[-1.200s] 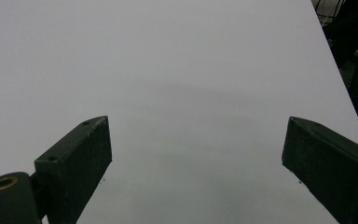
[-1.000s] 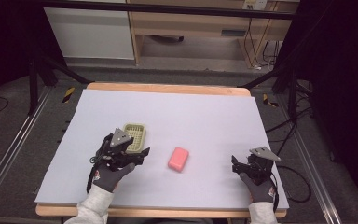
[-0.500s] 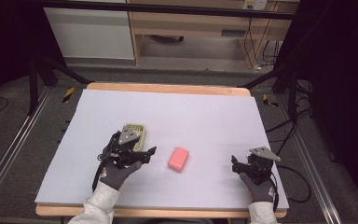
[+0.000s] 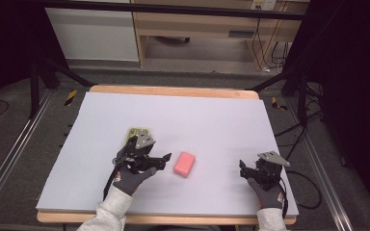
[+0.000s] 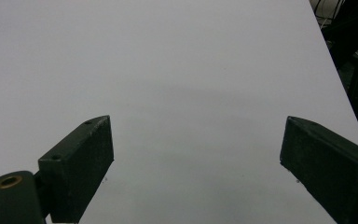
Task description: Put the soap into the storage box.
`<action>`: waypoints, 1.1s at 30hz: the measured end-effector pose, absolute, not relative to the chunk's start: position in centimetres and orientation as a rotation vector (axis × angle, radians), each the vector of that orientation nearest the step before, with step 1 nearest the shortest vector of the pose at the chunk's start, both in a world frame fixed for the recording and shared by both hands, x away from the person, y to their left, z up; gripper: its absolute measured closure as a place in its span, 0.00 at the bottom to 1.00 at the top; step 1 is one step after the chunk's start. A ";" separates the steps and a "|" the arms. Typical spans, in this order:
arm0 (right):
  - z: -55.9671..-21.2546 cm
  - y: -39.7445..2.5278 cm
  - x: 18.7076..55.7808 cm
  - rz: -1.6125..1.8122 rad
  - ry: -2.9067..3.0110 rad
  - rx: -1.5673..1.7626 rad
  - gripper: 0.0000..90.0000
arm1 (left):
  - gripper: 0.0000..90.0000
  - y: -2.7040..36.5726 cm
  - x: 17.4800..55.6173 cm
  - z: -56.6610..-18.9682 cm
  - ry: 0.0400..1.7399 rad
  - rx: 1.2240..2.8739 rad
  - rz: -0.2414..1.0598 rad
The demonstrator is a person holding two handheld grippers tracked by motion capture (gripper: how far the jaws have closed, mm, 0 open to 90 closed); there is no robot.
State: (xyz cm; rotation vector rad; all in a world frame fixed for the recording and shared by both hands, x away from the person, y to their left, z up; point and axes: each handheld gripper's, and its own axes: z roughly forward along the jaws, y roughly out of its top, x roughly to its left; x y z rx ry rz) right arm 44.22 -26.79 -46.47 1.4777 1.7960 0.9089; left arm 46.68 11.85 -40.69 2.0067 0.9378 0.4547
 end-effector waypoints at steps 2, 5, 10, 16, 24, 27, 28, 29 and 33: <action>-46.4 -26.8 44.2 0.910 1.796 1.471 0.11 | 0.26 11.6 46.7 -40.8 0.933 2.009 0.454; -46.4 -26.9 44.2 0.911 1.795 1.473 0.11 | 0.25 11.3 46.7 -40.9 0.933 2.014 0.453; -46.4 -26.8 44.2 0.916 1.794 1.478 0.11 | 0.24 10.8 46.8 -41.0 0.926 2.027 0.447; -46.4 -26.9 44.2 0.917 1.795 1.478 0.10 | 0.24 10.2 46.9 -41.3 0.925 2.035 0.437; -46.4 -26.9 44.2 0.920 1.796 1.480 0.10 | 0.23 9.2 46.9 -41.7 0.913 2.054 0.434; -46.4 -26.8 44.2 0.920 1.796 1.479 0.10 | 0.23 8.8 46.9 -41.9 0.905 2.071 0.429; -46.4 -26.8 44.2 0.920 1.797 1.479 0.10 | 0.23 8.6 46.8 -42.0 0.908 2.071 0.424; -46.5 -26.8 44.3 0.919 1.799 1.481 0.10 | 0.23 8.5 46.9 -42.1 0.905 2.074 0.426; -46.4 -26.8 44.2 0.923 1.798 1.478 0.10 | 0.23 8.0 46.9 -42.4 0.905 2.087 0.423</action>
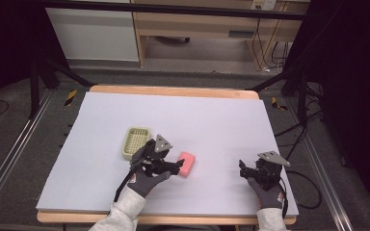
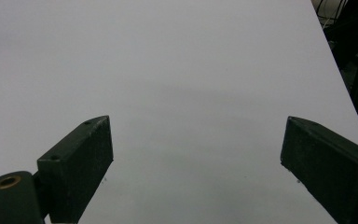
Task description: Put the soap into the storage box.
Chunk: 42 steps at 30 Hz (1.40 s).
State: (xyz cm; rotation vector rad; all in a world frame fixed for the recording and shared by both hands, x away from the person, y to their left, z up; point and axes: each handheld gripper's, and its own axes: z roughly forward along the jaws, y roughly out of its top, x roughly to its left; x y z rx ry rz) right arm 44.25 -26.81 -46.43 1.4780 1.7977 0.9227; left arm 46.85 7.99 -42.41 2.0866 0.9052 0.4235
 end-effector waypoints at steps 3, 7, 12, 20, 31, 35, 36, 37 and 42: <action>-46.4 -26.8 44.3 0.922 1.798 1.480 0.10 | 0.23 7.7 46.9 -42.6 0.902 2.092 0.421; -46.4 -26.8 44.3 0.921 1.796 1.479 0.10 | 0.22 7.2 46.8 -42.8 0.898 2.107 0.420; -46.5 -26.8 44.3 0.920 1.798 1.481 0.10 | 0.22 6.8 46.9 -43.1 0.892 2.116 0.413; -46.5 -26.8 44.3 0.922 1.800 1.477 0.10 | 0.21 5.9 47.1 -43.8 0.893 2.136 0.406; -46.5 -26.8 44.3 0.921 1.802 1.477 0.10 | 0.18 5.3 47.5 -44.5 0.898 2.163 0.403; -46.5 -26.8 44.3 0.926 1.800 1.483 0.10 | 0.18 5.0 47.7 -44.8 0.898 2.175 0.396; -46.5 -26.8 44.3 0.926 1.800 1.483 0.10 | 0.18 4.9 47.7 -44.8 0.898 2.176 0.396; -46.5 -26.8 44.3 0.925 1.801 1.483 0.10 | 0.18 4.8 47.8 -44.9 0.899 2.179 0.395; -46.5 -26.8 44.3 0.927 1.801 1.484 0.10 | 0.18 4.4 48.0 -45.2 0.905 2.192 0.392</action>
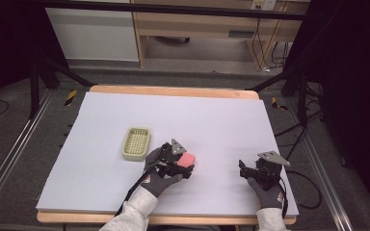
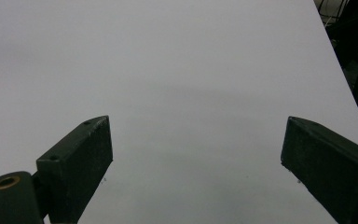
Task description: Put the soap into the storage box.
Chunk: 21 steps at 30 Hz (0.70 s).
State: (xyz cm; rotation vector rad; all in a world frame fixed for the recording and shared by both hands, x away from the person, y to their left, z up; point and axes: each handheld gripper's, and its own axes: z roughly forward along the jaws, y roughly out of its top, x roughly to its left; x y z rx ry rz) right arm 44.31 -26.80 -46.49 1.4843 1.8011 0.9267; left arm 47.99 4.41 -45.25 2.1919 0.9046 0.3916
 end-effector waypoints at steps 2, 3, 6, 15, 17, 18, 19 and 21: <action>-46.5 -26.8 44.3 0.927 1.801 1.485 0.10 | 0.18 4.3 48.1 -45.4 0.909 2.192 0.391; -46.5 -26.8 44.3 0.926 1.802 1.483 0.10 | 0.19 4.2 48.2 -45.5 0.915 2.192 0.388; -46.5 -26.8 44.3 0.927 1.803 1.484 0.10 | 0.20 4.1 48.4 -45.7 0.920 2.195 0.382; -46.5 -26.8 44.3 0.928 1.805 1.486 0.10 | 0.24 3.6 48.8 -46.4 0.941 2.213 0.375; -46.5 -26.8 44.3 0.929 1.805 1.487 0.10 | 0.26 3.5 48.9 -46.5 0.945 2.218 0.381; -46.5 -26.8 44.3 0.928 1.805 1.485 0.10 | 0.26 3.5 48.9 -46.5 0.948 2.217 0.376; -46.5 -26.8 44.3 0.928 1.805 1.486 0.10 | 0.26 3.5 48.9 -46.5 0.947 2.217 0.376; -46.5 -26.8 44.3 0.928 1.806 1.487 0.10 | 0.27 3.5 48.9 -46.6 0.948 2.217 0.376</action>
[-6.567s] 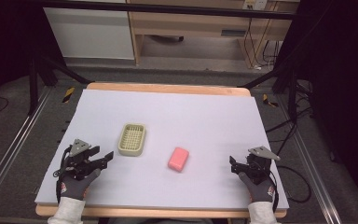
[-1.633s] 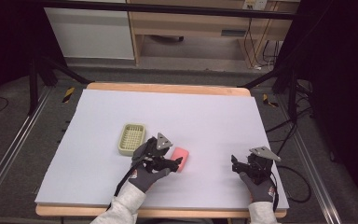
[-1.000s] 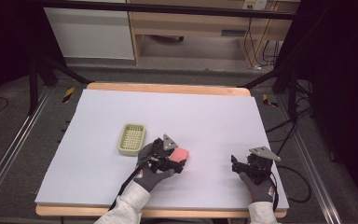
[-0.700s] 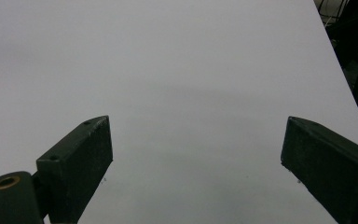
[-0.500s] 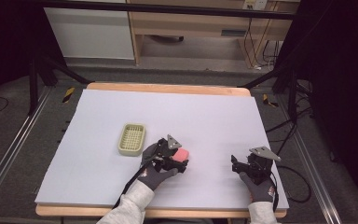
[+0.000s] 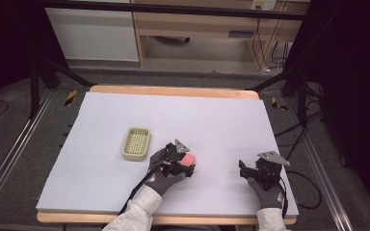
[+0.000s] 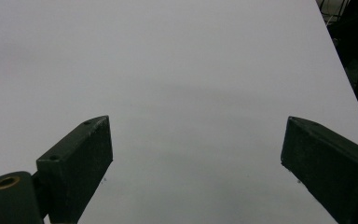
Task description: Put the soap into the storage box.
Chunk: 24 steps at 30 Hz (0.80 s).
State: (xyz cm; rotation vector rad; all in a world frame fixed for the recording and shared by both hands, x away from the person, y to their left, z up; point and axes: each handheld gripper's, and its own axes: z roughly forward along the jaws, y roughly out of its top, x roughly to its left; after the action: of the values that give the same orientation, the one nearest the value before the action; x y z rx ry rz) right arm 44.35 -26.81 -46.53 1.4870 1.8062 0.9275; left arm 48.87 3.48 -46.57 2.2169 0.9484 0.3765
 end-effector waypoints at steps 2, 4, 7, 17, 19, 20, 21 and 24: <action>-46.5 -26.8 44.3 0.927 1.806 1.486 0.10 | 0.28 3.5 48.9 -46.6 0.947 2.220 0.367; -46.5 -26.8 44.3 0.928 1.806 1.487 0.10 | 0.30 3.4 48.8 -46.6 0.946 2.221 0.367; -46.5 -26.8 44.4 0.928 1.807 1.487 0.10 | 0.30 3.4 48.8 -46.7 0.953 2.218 0.373; -46.6 -26.8 44.4 0.927 1.810 1.484 0.10 | 0.30 3.1 48.8 -46.9 0.974 2.222 0.371; -46.6 -26.8 44.4 0.925 1.811 1.482 0.10 | 0.31 3.1 48.9 -47.0 0.977 2.227 0.368; -46.6 -26.8 44.4 0.924 1.811 1.486 0.10 | 0.31 3.0 48.8 -47.0 0.980 2.227 0.370; -46.6 -26.8 44.4 0.923 1.811 1.486 0.10 | 0.32 3.0 48.8 -47.0 0.975 2.232 0.368; -46.5 -26.8 44.4 0.927 1.810 1.484 0.10 | 0.34 2.9 48.8 -47.1 0.974 2.235 0.369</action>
State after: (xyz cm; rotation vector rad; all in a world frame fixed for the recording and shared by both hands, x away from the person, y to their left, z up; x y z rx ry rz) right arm 44.37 -26.79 -46.55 1.4839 1.8102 0.9269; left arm 48.79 2.95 -47.10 2.2348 0.9737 0.3693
